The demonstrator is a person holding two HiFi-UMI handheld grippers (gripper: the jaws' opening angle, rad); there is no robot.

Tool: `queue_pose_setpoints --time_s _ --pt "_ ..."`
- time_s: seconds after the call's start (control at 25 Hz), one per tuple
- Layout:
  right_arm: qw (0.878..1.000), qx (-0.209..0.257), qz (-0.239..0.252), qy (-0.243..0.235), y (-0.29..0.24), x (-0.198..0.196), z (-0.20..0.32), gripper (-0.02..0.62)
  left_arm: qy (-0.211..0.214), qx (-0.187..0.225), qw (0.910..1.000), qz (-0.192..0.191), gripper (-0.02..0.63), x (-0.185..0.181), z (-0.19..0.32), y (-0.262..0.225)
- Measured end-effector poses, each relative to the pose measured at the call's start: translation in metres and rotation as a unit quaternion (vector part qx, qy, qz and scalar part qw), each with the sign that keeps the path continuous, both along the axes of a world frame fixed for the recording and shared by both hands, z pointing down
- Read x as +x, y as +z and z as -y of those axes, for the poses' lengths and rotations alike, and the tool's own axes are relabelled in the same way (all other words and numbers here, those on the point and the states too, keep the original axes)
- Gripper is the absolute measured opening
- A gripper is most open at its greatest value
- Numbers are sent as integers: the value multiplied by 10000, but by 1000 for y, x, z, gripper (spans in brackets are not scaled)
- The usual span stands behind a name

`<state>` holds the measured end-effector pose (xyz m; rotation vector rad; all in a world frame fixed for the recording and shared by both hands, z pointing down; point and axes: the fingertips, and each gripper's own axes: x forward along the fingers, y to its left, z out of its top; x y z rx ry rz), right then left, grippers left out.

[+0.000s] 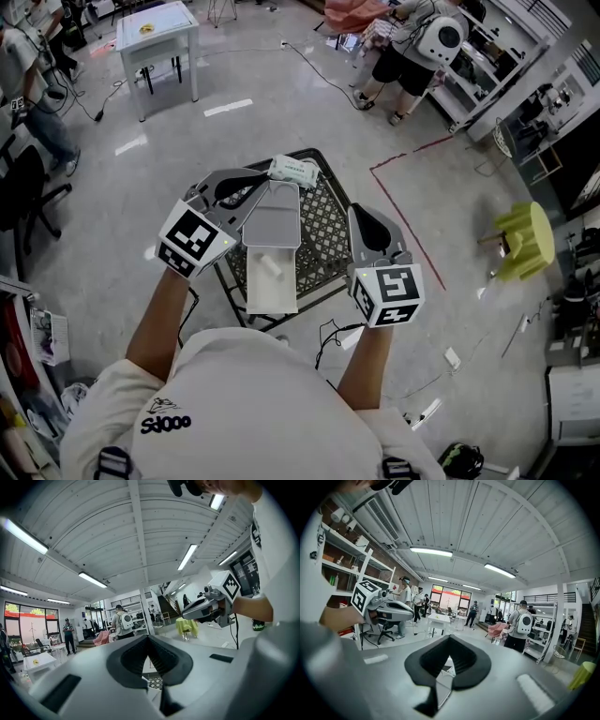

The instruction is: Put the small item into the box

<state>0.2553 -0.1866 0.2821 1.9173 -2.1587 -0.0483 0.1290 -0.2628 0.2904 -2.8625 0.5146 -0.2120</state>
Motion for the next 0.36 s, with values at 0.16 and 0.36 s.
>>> queue_pose_setpoints --time_s 0.16,0.36 --pt "10000 -50 5 1 4 0 0 11 12 -42 10000 -10 5 0 -1 1" --pt "9999 -103 7 -23 8 -1 -1 11 5 -83 10000 -16 5 1 -1 5"
